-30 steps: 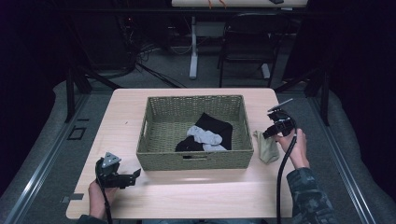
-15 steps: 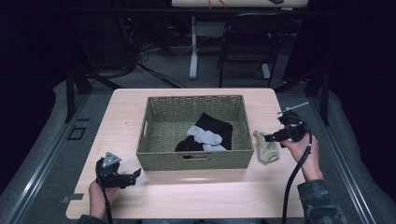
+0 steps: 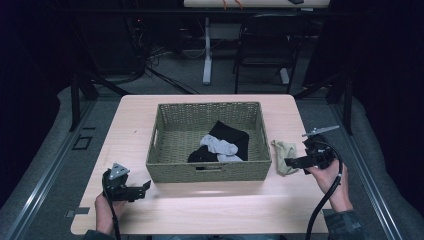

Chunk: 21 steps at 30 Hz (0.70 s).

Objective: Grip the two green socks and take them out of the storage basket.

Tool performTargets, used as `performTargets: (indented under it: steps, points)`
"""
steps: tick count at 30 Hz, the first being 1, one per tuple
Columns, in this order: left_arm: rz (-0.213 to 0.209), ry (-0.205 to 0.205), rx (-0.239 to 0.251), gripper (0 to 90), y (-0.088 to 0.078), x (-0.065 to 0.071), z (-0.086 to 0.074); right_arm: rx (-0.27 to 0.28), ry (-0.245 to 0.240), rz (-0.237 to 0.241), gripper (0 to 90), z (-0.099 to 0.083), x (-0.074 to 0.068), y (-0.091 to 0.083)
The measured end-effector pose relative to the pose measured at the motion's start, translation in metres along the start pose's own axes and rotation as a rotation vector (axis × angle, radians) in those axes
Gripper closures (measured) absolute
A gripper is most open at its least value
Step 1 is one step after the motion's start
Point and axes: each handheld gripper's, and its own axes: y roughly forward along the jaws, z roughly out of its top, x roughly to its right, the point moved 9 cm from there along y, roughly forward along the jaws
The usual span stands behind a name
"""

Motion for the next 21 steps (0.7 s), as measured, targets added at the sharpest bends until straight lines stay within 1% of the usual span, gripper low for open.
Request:
performTargets:
  steps: [2, 6, 8, 12, 13, 15, 18, 21]
  points:
    - [-0.002, 0.000, -0.001, 1.3, 0.000, 0.000, 0.000, 0.009, 0.002, -0.004, 5.7, -0.006, -0.001, 0.001]
    - [-0.004, 0.000, -0.002, 1.3, 0.000, 0.001, 0.000, -0.009, -0.007, -0.013, 1.6, -0.019, -0.004, 0.003]
    - [-0.005, 0.000, -0.004, 1.3, 0.000, 0.001, -0.001, 0.001, -0.009, -0.015, 0.2, -0.024, -0.005, 0.003]
    - [-0.006, 0.001, -0.009, 1.3, 0.000, 0.001, -0.001, 0.001, -0.019, -0.033, 0.0, -0.038, -0.007, 0.008]
    - [-0.006, -0.002, -0.006, 1.3, 0.000, 0.001, -0.001, 0.007, -0.017, -0.040, 0.0, -0.042, -0.006, 0.010]
    - [-0.008, -0.001, -0.003, 1.3, 0.001, 0.001, 0.000, -0.006, -0.013, -0.050, 0.0, -0.051, -0.005, 0.014]
    - [-0.007, 0.005, -0.003, 1.3, 0.002, 0.001, 0.000, -0.004, -0.009, -0.068, 0.0, -0.061, -0.003, 0.019]
    - [-0.010, 0.005, -0.010, 1.3, 0.003, 0.002, 0.001, -0.004, -0.008, -0.073, 0.0, -0.070, -0.002, 0.023]
